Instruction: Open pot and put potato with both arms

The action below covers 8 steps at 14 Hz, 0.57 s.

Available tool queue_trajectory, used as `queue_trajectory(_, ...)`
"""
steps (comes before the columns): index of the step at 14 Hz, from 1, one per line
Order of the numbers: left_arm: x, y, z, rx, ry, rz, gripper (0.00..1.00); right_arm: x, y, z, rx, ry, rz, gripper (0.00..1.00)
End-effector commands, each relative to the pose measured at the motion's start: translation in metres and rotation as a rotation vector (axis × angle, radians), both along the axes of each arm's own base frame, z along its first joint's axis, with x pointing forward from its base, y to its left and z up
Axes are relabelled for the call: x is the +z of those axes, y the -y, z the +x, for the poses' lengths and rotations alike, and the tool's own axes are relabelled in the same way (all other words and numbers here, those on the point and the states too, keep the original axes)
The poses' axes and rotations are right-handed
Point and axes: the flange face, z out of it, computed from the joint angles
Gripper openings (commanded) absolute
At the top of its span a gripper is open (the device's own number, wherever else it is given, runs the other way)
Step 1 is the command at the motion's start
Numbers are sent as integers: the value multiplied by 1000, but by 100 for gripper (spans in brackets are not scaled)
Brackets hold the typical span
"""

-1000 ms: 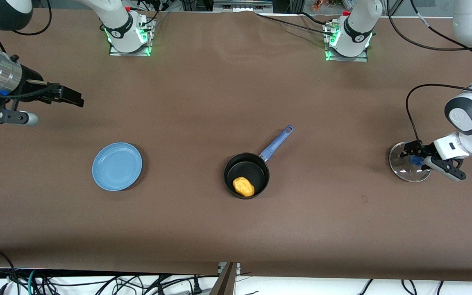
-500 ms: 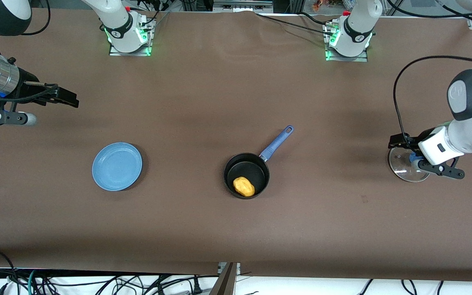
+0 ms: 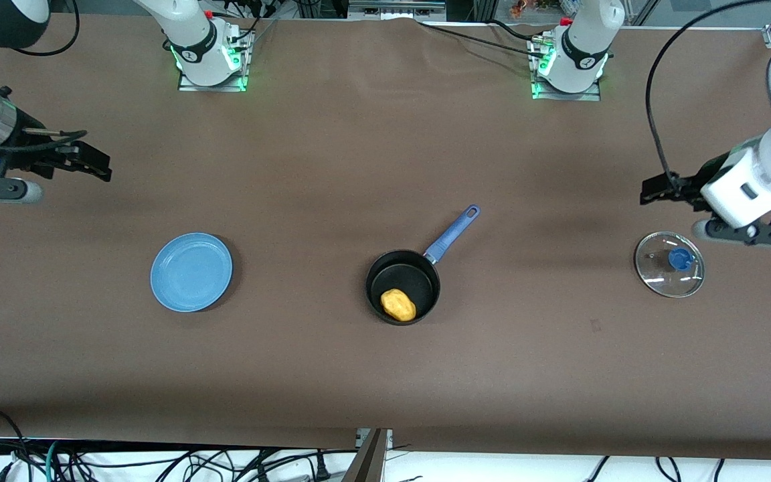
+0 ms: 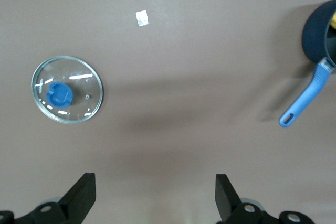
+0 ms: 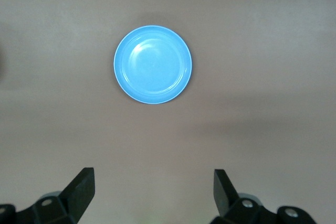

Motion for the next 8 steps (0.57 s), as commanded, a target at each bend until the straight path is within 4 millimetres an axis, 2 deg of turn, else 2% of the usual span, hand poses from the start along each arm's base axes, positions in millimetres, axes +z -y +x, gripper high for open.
queue_trajectory(1,11,-7,-12,17,-16,26,100,12,3,-3,13,-1,-7,100)
queue_trajectory(4,3,-5,-8,-3,-30,23,100,13,-3,-8,23,-23,3,100)
queue_trajectory(5,4,-4,-8,-4,-27,20,100,12,-4,-12,15,-48,14,100)
queue_trajectory(8,17,-4,10,-4,13,19,100,13,-5,-13,13,-47,20,100)
